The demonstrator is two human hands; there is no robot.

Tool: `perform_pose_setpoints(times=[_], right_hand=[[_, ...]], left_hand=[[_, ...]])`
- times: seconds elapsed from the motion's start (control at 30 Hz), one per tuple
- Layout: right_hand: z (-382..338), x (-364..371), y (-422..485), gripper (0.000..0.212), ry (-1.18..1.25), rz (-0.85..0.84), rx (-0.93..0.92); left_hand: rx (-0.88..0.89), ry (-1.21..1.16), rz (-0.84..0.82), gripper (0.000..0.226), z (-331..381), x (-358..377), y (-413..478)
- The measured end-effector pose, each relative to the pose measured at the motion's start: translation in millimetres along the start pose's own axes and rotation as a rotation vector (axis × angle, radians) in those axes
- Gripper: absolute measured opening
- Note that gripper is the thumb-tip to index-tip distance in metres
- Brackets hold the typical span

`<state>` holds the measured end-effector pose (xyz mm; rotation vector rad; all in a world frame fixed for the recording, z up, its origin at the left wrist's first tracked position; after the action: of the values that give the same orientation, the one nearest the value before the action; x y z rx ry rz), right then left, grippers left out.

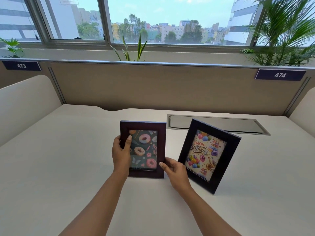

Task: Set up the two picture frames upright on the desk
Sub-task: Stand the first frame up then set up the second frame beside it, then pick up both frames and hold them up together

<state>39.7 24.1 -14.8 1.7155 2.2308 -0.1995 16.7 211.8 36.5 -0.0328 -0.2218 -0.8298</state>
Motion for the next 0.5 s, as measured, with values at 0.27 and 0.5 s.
perform_pose_setpoints(times=[0.27,0.5], right_hand=[[-37.1,-39.1,-35.9,0.011,-0.257,0.522,-0.216],[-53.7,-99.0,-65.2,0.036,-0.296,1.067,-0.178]], left_hand=[[-0.050,0.059,-0.061,0.037,-14.3,-19.1,-14.5],[-0.062,0.088,-0.088,0.038,-16.9,-20.7,-28.6]])
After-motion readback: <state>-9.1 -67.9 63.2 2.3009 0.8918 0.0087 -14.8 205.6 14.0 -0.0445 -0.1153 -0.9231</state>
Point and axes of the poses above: each hand's wrist, its own y-axis towards the middle knuckle, its own x-axis out of the palm, z = x × y, the point moved 4 cm from there along y, towards the middle knuckle, and after that the axes turned 11 degrees about -y, right-handed, at the moved point
